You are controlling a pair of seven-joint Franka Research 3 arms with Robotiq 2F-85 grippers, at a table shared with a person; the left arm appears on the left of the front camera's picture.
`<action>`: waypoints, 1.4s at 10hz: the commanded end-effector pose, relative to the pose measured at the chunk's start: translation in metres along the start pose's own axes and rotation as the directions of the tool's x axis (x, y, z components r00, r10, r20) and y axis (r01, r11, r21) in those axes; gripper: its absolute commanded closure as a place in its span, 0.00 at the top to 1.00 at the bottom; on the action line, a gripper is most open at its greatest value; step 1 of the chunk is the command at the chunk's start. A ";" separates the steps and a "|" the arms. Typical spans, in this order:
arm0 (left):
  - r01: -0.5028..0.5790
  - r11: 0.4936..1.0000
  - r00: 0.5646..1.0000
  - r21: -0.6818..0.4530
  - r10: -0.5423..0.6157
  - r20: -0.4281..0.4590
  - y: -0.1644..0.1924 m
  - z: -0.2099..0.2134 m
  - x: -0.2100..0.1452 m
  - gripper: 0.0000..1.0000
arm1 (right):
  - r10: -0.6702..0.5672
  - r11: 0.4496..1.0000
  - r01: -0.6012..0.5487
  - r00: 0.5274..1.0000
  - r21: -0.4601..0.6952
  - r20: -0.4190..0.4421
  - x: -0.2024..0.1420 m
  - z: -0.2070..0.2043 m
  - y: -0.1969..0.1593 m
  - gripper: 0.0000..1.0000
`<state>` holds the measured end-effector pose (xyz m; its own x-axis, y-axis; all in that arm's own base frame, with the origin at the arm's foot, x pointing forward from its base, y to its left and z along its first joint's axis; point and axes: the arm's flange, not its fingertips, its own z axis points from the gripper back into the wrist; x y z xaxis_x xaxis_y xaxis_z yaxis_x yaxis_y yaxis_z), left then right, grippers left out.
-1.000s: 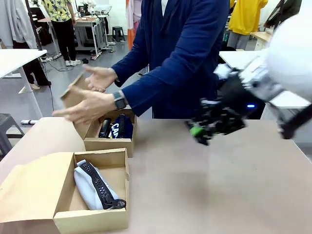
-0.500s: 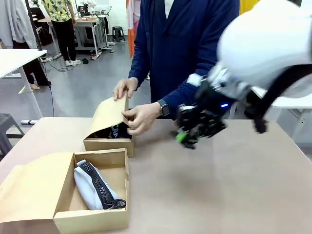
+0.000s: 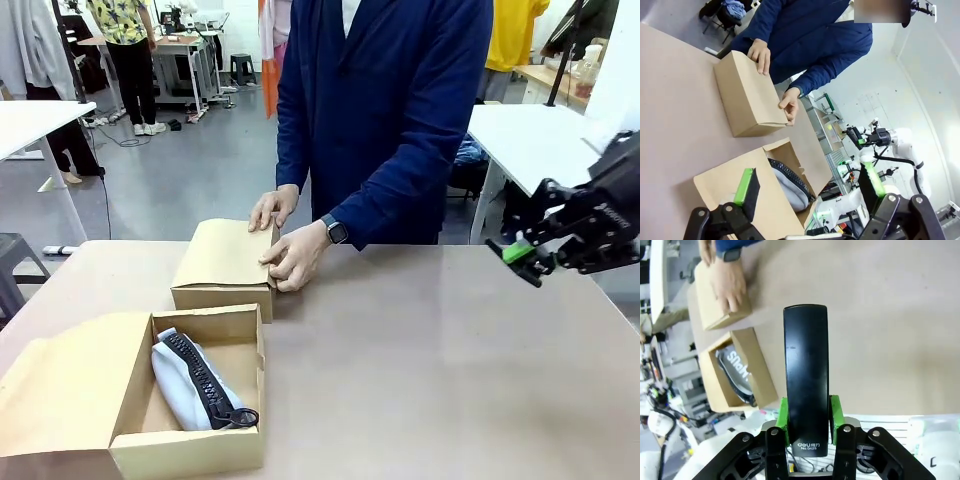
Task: Place items inside the box.
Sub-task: Pick up a Pencil pouch or Stapler and place it inside the Mailer Box closest to the robot.
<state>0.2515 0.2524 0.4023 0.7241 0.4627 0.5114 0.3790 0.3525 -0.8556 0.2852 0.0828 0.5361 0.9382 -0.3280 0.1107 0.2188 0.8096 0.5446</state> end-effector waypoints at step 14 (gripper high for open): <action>0.020 1.000 1.000 -0.019 -0.019 0.018 -0.001 -0.001 0.000 1.00 | 0.182 0.983 -0.183 0.971 0.007 -0.155 0.012 -0.063 0.043 0.37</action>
<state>0.2516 0.2523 0.4023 0.7245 0.4621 0.5114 0.3790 0.3526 -0.8556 0.3322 0.1297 0.5103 0.9905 -0.1336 0.0337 0.1014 0.8727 0.4777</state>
